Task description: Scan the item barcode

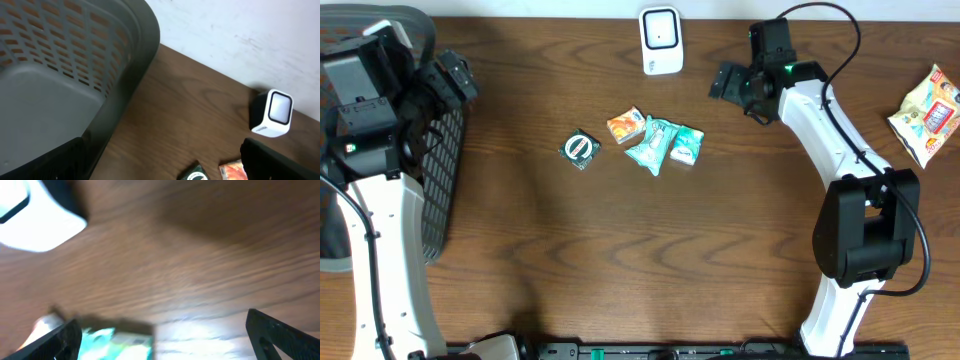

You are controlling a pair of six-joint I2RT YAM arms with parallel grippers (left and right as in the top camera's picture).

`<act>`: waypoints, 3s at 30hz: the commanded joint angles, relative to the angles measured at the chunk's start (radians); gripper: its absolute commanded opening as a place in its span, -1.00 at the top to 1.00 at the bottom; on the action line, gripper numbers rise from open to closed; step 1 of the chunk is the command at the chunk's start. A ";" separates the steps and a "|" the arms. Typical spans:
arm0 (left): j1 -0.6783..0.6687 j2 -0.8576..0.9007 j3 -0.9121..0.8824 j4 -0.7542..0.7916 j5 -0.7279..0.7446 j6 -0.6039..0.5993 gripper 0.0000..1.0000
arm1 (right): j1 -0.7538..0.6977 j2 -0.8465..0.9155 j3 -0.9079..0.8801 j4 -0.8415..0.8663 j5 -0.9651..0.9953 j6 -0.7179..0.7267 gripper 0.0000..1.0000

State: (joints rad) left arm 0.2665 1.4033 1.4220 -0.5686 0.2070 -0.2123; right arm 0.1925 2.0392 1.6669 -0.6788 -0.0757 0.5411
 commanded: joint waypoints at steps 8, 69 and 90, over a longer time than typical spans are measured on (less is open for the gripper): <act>0.013 0.017 0.007 -0.023 -0.073 0.002 -0.96 | 0.033 0.008 -0.001 -0.002 -0.162 0.019 -0.98; 0.013 0.017 0.007 -0.023 -0.073 0.002 -0.96 | 0.196 -0.013 -0.185 -0.065 0.280 -0.034 -0.11; 0.013 0.017 0.007 -0.023 -0.073 0.002 -0.96 | 0.177 0.040 -0.192 -0.063 0.170 -0.034 0.31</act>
State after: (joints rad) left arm 0.2657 1.4033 1.4223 -0.5697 0.2028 -0.2111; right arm 0.3695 2.0514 1.4708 -0.7399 0.1165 0.5114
